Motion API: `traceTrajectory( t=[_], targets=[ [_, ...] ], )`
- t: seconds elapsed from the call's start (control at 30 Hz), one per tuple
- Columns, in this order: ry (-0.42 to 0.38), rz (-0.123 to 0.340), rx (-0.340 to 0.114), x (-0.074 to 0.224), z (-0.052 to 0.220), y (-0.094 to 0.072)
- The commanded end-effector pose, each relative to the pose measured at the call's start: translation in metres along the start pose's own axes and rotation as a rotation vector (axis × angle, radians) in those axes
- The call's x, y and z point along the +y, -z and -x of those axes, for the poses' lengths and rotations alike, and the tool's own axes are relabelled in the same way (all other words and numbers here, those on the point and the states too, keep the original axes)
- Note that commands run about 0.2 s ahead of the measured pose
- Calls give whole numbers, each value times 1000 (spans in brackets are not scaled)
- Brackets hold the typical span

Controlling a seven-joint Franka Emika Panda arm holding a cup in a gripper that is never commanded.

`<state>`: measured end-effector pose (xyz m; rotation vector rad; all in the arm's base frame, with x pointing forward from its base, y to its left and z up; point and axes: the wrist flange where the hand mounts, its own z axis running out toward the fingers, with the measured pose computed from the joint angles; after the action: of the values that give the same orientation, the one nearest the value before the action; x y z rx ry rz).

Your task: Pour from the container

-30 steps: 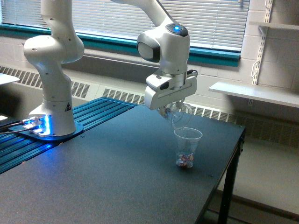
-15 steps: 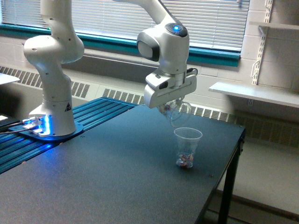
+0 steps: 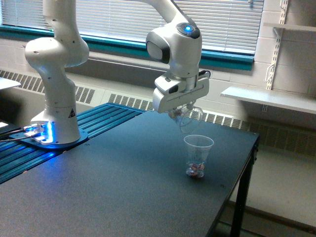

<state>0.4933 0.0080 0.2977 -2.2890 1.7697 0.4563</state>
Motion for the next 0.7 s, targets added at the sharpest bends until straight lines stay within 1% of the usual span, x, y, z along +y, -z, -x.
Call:
traceTrajectory(
  t=[0.03,0.13,0.27,0.33,0.47,0.7],
  targets=[
    [-11,10,-24,-3,0,0],
    [-16,17,-47,-3,0,-4],
    [-25,21,-62,-4,-3,-4],
    [-25,20,-62,-5,-5,-4],
    [-18,28,-47,-6,-10,-5],
    [4,46,-38,-4,-8,-16]
  ],
)
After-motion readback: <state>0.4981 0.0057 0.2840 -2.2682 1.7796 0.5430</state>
